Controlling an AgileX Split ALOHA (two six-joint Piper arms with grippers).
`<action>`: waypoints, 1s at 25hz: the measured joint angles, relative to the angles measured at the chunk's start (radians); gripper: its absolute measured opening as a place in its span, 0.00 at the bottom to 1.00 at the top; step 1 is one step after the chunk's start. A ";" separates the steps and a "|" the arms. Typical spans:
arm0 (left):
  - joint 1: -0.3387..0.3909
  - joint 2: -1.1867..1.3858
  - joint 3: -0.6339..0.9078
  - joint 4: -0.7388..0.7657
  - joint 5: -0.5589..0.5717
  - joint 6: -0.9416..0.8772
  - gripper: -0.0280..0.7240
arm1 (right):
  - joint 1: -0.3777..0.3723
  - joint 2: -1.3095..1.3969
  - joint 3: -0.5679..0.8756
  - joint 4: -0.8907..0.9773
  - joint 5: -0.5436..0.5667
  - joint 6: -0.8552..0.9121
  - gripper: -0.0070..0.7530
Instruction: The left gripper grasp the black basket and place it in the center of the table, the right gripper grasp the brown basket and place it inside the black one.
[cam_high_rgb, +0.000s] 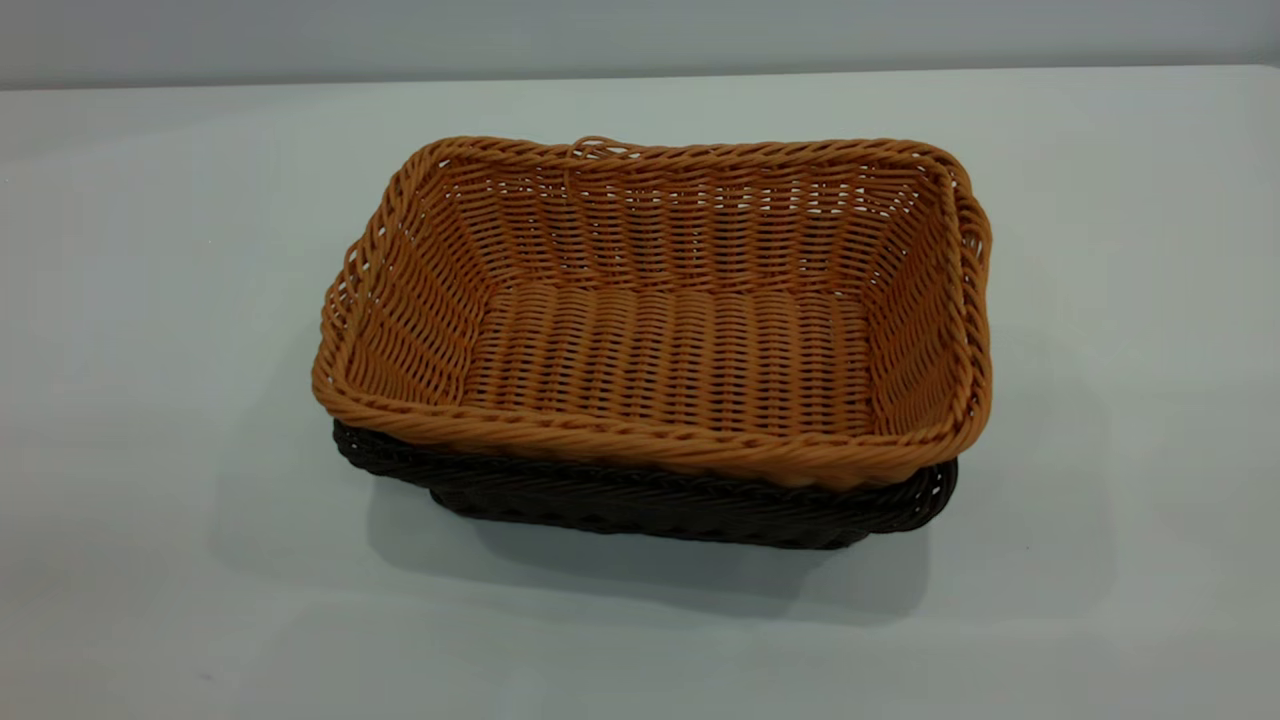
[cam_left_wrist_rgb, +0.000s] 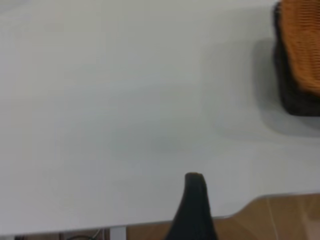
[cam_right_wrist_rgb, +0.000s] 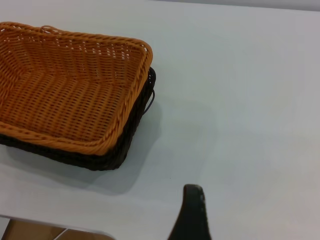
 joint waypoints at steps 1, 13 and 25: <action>0.000 0.000 0.000 0.017 0.000 -0.027 0.80 | 0.000 0.000 0.000 0.000 0.000 0.000 0.73; 0.000 0.000 0.000 0.037 -0.001 -0.076 0.80 | 0.000 0.000 0.000 0.000 0.000 0.000 0.73; 0.000 0.000 0.000 0.037 -0.001 -0.076 0.80 | 0.000 0.000 0.001 -0.021 0.000 0.036 0.73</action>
